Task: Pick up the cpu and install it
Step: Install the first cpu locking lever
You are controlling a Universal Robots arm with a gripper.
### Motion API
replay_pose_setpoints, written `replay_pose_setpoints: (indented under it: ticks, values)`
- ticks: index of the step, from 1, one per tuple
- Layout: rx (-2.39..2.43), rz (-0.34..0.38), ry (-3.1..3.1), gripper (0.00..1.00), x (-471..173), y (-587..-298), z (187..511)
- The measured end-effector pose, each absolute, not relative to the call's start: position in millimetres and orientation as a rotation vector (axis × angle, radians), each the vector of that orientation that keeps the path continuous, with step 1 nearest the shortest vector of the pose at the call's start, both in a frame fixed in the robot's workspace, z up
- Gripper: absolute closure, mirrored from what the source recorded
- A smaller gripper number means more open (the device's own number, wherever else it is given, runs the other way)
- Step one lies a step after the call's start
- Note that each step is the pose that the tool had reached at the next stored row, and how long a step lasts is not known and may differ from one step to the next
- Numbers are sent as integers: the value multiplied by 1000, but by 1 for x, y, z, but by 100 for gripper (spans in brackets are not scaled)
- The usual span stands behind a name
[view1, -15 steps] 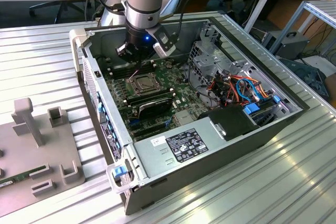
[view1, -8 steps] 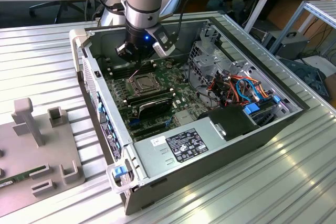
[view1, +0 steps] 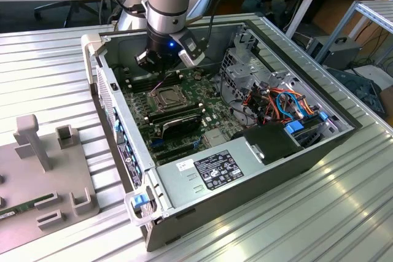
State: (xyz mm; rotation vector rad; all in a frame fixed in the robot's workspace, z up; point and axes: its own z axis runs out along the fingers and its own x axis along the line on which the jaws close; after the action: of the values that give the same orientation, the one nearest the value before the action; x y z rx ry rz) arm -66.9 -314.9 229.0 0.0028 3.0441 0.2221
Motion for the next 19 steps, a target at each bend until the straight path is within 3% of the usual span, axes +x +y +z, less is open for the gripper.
replay_pose_setpoints:
  ticks: [19]
  values:
    - [3, 222, 3044, 89, -61, -315, 221]
